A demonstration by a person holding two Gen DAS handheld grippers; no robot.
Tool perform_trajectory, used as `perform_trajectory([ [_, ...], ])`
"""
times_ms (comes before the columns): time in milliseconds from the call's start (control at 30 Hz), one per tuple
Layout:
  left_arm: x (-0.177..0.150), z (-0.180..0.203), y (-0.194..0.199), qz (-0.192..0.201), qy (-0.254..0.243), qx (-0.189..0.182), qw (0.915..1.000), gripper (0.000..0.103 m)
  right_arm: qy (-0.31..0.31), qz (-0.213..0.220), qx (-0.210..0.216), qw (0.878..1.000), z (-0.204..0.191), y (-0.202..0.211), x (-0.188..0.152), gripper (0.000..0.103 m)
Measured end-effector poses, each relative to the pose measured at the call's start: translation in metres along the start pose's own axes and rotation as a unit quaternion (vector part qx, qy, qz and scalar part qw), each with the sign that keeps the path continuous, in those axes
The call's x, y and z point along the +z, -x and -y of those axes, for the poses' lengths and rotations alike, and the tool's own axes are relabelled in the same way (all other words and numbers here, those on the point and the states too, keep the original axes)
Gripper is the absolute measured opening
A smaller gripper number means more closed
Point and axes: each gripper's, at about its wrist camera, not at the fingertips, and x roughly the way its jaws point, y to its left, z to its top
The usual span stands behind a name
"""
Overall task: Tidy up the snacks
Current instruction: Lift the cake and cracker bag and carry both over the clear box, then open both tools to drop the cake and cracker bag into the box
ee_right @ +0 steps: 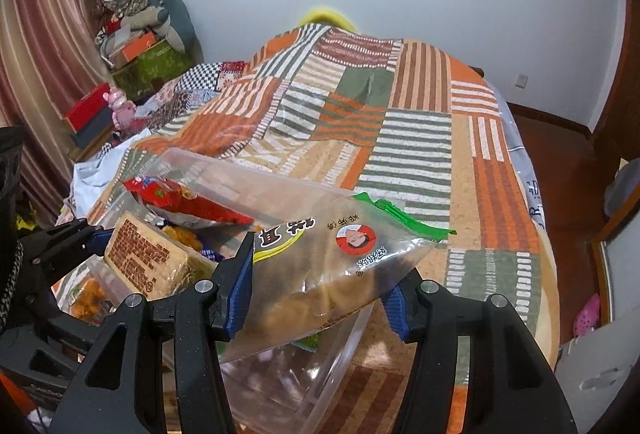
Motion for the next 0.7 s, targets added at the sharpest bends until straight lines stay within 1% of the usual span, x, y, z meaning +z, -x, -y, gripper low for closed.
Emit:
perform_trajectory([
  [100, 0.0, 0.0, 0.0, 0.0, 0.001, -0.007, 1.0, 0.086, -0.011, -0.007, 0.01, 1.0, 0.004, -0.001, -0.001, 0.056],
  [167, 0.001, 0.003, 0.006, 0.011, -0.004, -0.007, 0.9999, 0.086, -0.019, -0.005, 0.019, 1.0, 0.007, 0.001, -0.001, 0.061],
  [200, 0.001, 0.005, 0.009, 0.016, -0.007, -0.006, 0.9998, 0.087, -0.019, -0.001, 0.02, 1.0, 0.007, 0.003, 0.0, 0.062],
  [400, 0.003, 0.011, 0.028, 0.034, -0.02, 0.004, 0.9992, 0.088, -0.001, 0.019, 0.004, 1.0, -0.001, 0.022, 0.002, 0.063],
  [567, 0.001, 0.006, 0.05, 0.05, -0.012, 0.004, 0.9987, 0.088, 0.013, 0.032, -0.008, 0.999, -0.01, 0.037, 0.0, 0.063],
  [700, -0.005, 0.003, 0.072, 0.064, -0.014, 0.01, 0.9978, 0.088, 0.011, 0.046, -0.009, 0.999, -0.015, 0.052, -0.005, 0.065],
])
